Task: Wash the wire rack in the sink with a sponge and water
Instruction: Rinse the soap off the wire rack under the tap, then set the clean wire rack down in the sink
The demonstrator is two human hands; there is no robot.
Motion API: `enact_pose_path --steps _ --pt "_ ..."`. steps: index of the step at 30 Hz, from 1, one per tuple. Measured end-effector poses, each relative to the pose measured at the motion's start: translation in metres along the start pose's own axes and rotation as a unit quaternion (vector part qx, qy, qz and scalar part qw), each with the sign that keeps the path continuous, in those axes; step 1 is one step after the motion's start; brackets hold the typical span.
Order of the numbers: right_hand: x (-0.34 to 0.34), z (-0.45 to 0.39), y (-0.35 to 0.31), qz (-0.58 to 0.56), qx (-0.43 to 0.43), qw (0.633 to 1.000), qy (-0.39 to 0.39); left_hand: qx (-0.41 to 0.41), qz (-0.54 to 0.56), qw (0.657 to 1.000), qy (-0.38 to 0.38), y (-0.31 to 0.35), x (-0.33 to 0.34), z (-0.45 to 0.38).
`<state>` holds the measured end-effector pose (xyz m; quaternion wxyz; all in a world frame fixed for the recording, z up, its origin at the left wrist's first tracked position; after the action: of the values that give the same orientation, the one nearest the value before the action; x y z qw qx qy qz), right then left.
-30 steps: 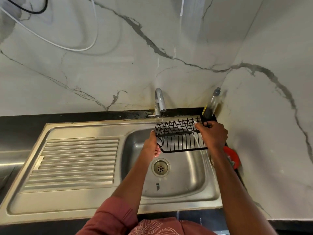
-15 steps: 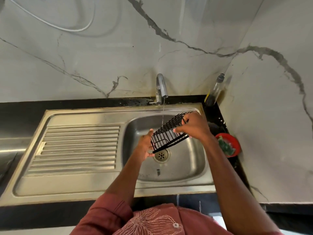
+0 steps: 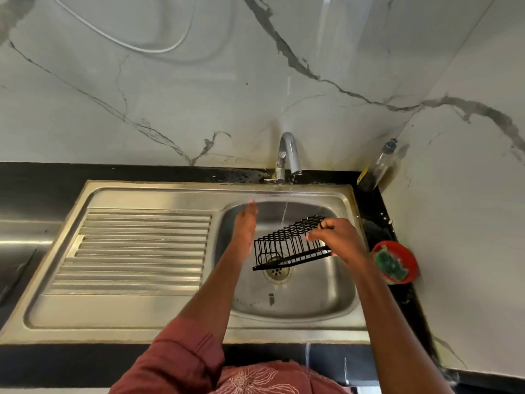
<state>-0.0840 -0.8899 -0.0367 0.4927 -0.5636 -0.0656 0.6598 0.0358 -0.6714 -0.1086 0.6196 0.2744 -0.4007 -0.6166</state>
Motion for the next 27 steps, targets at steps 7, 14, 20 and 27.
enact_pose_path --steps 7,14,20,27 --pt "0.007 -0.011 0.001 0.034 0.016 0.999 -0.014 -0.077 0.239 0.967 -0.05 0.036 0.041 -0.054" --pt "0.011 -0.027 0.01 0.052 0.031 0.997 -0.042 -0.113 0.365 0.923 -0.043 0.052 0.061 -0.083" --pt "0.022 -0.04 0.006 0.075 0.028 0.995 -0.052 -0.021 0.253 0.96 -0.12 0.065 0.088 -0.07" --pt "0.025 -0.036 -0.009 0.069 0.001 0.996 -0.06 0.014 0.082 0.977 -0.196 0.075 0.08 -0.054"
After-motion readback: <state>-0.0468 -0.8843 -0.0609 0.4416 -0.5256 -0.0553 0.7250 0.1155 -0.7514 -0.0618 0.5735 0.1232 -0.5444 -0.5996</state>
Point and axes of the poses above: each hand's wrist, its own z-axis away from the middle knuckle, its own x-axis out of the palm, y = z × x, the point moved 8 cm from there along -z, towards the middle knuckle, and after that the axes turned 9 degrees about z, right-handed, at the moved point
